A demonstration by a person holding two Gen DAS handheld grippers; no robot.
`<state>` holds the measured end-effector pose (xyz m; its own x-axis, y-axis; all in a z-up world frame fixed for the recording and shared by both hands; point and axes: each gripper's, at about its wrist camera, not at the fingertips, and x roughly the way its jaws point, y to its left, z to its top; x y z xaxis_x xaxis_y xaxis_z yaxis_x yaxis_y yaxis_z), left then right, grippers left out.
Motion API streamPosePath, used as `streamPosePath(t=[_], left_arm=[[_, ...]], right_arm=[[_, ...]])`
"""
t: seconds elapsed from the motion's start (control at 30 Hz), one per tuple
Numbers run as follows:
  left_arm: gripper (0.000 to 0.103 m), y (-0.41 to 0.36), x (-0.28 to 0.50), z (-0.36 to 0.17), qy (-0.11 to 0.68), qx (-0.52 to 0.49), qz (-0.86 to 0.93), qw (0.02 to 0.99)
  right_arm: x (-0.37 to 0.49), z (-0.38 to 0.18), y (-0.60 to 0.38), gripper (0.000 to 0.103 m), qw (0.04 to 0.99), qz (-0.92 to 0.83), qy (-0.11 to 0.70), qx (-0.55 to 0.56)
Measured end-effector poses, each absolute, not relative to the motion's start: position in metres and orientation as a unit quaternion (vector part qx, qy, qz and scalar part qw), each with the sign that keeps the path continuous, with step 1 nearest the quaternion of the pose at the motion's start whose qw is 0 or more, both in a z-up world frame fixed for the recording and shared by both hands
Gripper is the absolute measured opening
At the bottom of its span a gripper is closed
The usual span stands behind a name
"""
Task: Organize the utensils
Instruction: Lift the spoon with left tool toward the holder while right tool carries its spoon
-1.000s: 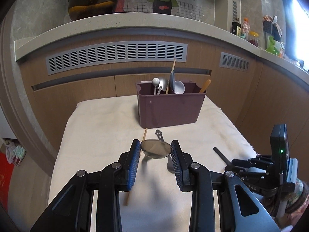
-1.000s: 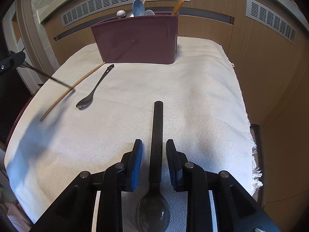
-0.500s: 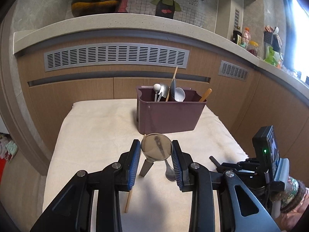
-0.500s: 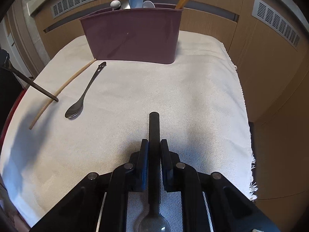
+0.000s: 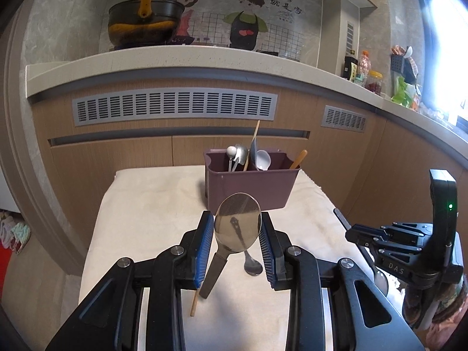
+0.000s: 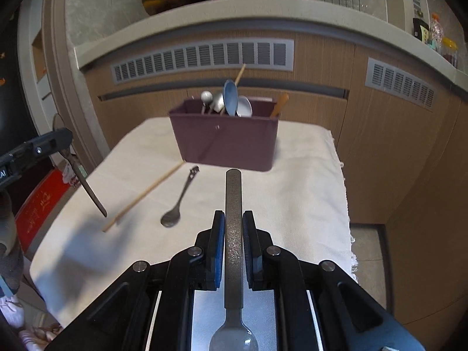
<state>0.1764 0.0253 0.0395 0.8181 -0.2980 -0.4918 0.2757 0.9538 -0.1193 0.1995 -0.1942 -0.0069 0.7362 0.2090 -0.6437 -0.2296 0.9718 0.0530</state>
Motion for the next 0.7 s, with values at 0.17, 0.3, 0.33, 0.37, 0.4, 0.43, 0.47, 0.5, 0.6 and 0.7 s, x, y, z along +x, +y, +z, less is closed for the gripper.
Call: streamPosePath(t=[0.17,0.3,0.33,0.37,0.4,0.43,0.47,0.5,0.6,0.7], left_arm=[[0.032,0.022,0.167,0.048,0.256,-0.02,-0.155,0.954],[0.032,0.021,0.164,0.053,0.256,-0.026,-0.162,0.953],[0.032,0.021,0.165,0.056,0.256,-0.028,-0.165,0.952],[0.032,0.02,0.166,0.06,0.255,-0.029,-0.167,0.952],[0.031,0.018,0.166,0.063,0.253,-0.029,-0.17,0.952],[0.031,0.017,0.169,0.072,0.248,-0.028,-0.176,0.952],[0.031,0.015,0.171,0.08,0.241,-0.027,-0.179,0.954],[0.031,0.014,0.174,0.089,0.233,-0.025,-0.182,0.955],[0.029,0.009,0.187,0.128,0.194,-0.022,-0.189,0.962],[0.029,0.008,0.206,0.165,0.154,-0.027,-0.187,0.97]], right_arm=[[0.195,0.008,-0.196,0.011,0.939,0.123,0.322,-0.005],[0.191,0.021,-0.201,0.011,0.947,0.119,0.297,0.001],[0.192,0.026,-0.202,0.011,0.95,0.117,0.288,0.003],[0.193,0.034,-0.203,0.011,0.954,0.114,0.277,0.001],[0.194,0.043,-0.203,0.011,0.958,0.111,0.264,-0.004],[0.197,0.053,-0.203,0.011,0.963,0.107,0.249,-0.01],[0.2,0.07,-0.203,0.011,0.969,0.102,0.225,-0.017],[0.202,0.08,-0.202,0.011,0.973,0.099,0.209,-0.021],[0.215,0.131,-0.201,0.011,0.987,0.089,0.132,-0.028],[0.234,0.168,-0.198,0.012,0.993,0.092,0.077,-0.022]])
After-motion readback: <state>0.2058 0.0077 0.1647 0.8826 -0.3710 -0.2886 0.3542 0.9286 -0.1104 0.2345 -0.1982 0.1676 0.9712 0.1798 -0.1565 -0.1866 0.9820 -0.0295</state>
